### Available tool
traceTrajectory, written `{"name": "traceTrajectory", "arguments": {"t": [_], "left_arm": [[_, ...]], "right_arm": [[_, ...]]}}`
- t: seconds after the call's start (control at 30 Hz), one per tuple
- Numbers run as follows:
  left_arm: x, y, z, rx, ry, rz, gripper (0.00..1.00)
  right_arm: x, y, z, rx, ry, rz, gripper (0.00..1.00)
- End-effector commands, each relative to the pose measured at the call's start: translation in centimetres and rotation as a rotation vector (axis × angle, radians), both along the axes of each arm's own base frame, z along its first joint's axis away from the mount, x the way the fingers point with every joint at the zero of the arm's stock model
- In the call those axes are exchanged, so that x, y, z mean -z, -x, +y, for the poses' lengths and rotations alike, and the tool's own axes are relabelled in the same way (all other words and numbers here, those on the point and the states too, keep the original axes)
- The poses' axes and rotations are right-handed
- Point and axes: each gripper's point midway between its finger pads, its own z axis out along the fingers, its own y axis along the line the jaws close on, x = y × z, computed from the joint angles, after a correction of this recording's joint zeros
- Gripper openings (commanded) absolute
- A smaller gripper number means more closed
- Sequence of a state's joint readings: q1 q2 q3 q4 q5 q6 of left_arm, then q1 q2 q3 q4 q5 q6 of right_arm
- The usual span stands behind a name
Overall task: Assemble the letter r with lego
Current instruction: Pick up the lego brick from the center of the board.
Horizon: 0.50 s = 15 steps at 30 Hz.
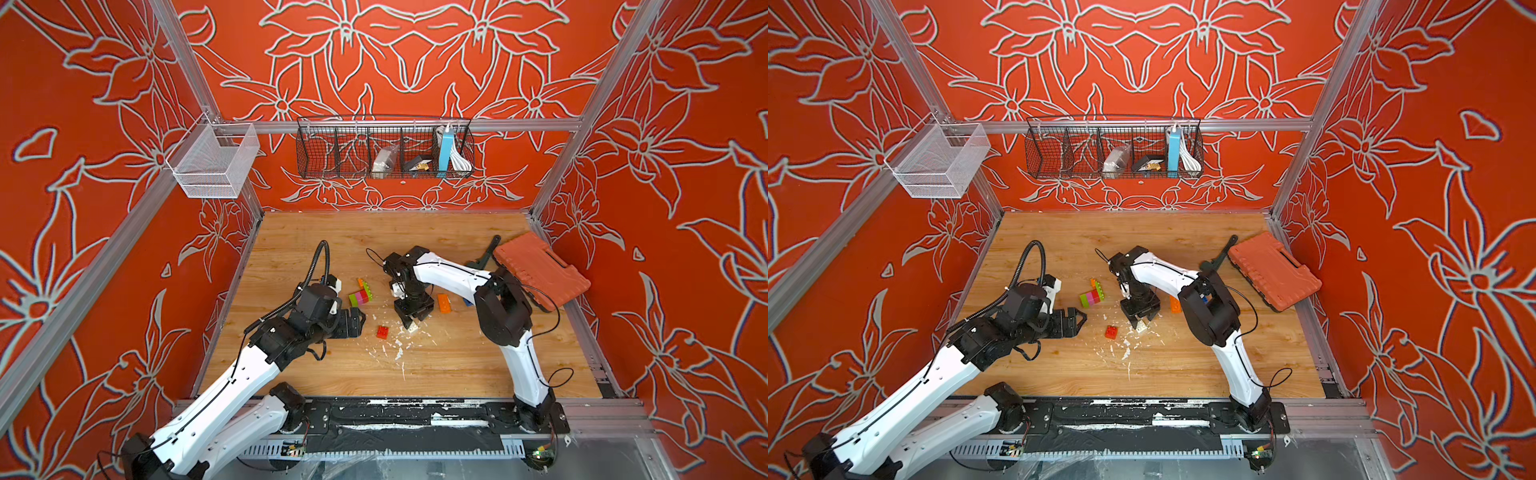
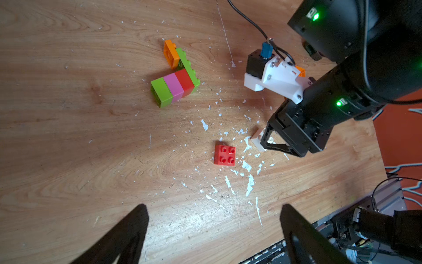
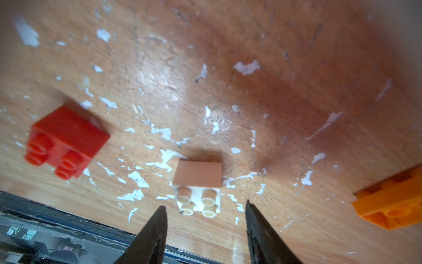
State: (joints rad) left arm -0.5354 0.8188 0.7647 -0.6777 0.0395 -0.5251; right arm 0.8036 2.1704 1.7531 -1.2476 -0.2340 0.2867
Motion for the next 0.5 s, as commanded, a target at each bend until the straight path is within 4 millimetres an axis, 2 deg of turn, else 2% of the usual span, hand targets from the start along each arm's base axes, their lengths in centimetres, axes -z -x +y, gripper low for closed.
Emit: {"name": "traceTrajectory", "arguments": {"t": [0.0, 0.2, 0.33, 0.47], "left_arm": [[0.3, -0.1, 0.0, -0.006, 0.008, 0.007, 0.91], [0.4, -0.1, 0.0, -0.007, 0.01, 0.011, 0.91], [0.5, -0.1, 0.0, -0.008, 0.009, 0.013, 0.91], [0.6, -0.1, 0.0, -0.007, 0.007, 0.017, 0.91]], "right_arm": [[0.1, 0.2, 0.8, -0.037, -0.029, 0.011, 0.58], [1.3, 0.2, 0.5, -0.06, 0.011, 0.013, 0.53], [1.6, 0.2, 0.5, -0.063, 0.016, 0.015, 0.46], [1.9, 0.3, 0.7, -0.068, 0.017, 0.02, 0.45]]}}
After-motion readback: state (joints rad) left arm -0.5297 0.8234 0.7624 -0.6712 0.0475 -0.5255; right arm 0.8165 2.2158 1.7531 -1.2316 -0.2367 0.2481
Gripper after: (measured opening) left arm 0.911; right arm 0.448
